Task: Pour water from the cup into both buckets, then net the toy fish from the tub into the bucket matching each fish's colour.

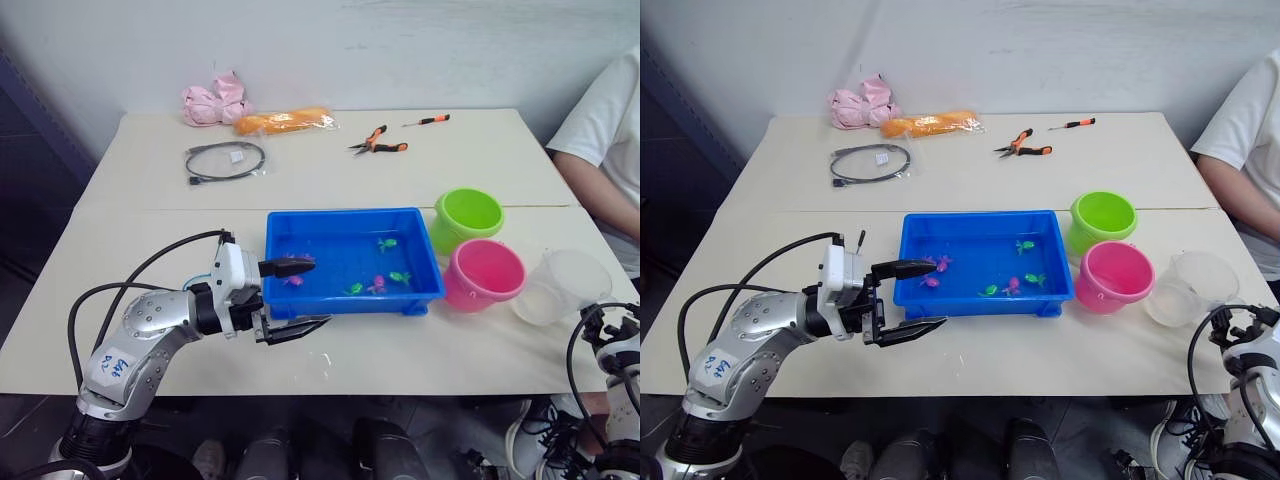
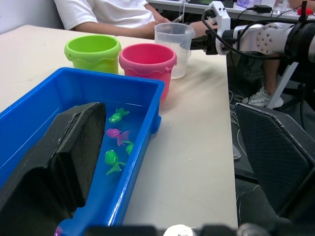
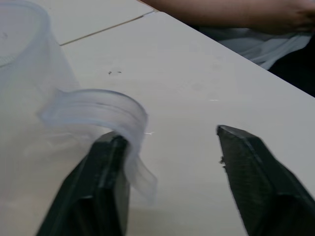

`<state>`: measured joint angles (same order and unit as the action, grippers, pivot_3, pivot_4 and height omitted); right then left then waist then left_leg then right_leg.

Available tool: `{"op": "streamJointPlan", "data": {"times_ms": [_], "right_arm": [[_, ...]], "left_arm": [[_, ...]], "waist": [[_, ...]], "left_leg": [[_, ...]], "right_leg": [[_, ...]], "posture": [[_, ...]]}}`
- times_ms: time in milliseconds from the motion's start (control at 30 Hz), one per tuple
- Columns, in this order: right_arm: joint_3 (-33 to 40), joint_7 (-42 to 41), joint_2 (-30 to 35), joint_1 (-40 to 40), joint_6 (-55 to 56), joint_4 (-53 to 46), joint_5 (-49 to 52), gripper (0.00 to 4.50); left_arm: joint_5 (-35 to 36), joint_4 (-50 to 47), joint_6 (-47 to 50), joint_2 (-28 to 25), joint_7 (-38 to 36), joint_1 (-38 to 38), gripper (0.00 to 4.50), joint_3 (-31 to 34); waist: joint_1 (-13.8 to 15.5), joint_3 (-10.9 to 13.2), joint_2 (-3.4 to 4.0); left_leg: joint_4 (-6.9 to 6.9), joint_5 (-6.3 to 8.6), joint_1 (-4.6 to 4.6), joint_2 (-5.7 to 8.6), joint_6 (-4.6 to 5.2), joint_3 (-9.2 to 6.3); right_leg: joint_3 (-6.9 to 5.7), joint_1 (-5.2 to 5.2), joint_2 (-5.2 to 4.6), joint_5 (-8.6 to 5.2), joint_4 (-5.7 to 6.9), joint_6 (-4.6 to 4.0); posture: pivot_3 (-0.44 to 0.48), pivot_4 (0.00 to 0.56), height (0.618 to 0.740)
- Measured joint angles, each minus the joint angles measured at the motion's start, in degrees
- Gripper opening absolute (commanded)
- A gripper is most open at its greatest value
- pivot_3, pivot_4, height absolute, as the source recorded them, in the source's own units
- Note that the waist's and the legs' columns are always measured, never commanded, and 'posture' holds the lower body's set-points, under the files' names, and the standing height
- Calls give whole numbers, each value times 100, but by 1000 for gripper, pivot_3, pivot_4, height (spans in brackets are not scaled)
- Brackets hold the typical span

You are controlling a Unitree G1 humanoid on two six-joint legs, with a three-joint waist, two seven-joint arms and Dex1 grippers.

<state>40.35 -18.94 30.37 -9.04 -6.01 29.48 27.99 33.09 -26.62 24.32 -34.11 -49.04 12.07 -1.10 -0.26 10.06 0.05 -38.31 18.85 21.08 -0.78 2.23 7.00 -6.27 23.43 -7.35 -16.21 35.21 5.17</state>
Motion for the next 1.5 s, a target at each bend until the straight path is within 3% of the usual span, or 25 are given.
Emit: {"op": "streamJointPlan", "data": {"times_ms": [100, 133, 433, 567, 900, 1067, 1500], "right_arm": [[1, -56, 0, -94, 135, 38, 44, 293], [13, -72, -2, -95, 191, 11, 102, 63], [71, 102, -127, 265, 273, -547, 271, 63], [104, 287, -85, 693, 7, -1508, 284, 63], [28, 481, 925, 1509, -860, -3611, -587, 63], [-238, 599, 1212, 1428, -930, -4019, -1272, 63], [-1095, 359, 1713, 1166, -153, -3995, -2754, 63]], "left_arm": [[0, 12, 0, -92, -79, -39, 4500, 10], [0, 20, 0, -93, -98, -48, 4500, 10], [-3, 57, 1, -79, -175, 5, 4500, -6], [0, 79, 23, 11, -153, 60, 4500, -17], [-1, 511, 44, 278, -305, 317, 4500, -236], [-67, 753, 45, 611, -222, 631, 4500, -386], [-235, 870, 45, 803, -84, 674, 4500, -467]], "waist": [[15, 0, 0], [21, 0, 0], [18, 0, 1], [17, 1, 5], [26, 1, 19], [33, 1, 18], [31, 5, 12]], "left_leg": [[0, -1, 1, 1, 2, -1], [-1, -1, 2, 1, 2, -3], [1, -1, 2, 1, 2, -6], [3, -1, 4, 1, 2, -6], [7, 0, 4, 1, 0, -4], [7, -1, 6, 2, 1, -4], [5, -3, 9, 2, 1, -3]], "right_leg": [[-1, -1, -3, 0, 0, 0], [-2, -1, -4, 0, -1, 1], [-3, -3, -6, 2, -5, 4], [-2, -1, -7, 2, -6, 4], [-3, 2, -5, 2, -7, 4], [-3, 2, -3, 3, -10, 6], [-6, 2, 2, 4, -14, 8]], "posture": [[0, 150, 740], [0, 150, 740], [0, 150, 740], [0, 150, 740], [0, 150, 740], [0, 150, 740], [0, 150, 740]]}}
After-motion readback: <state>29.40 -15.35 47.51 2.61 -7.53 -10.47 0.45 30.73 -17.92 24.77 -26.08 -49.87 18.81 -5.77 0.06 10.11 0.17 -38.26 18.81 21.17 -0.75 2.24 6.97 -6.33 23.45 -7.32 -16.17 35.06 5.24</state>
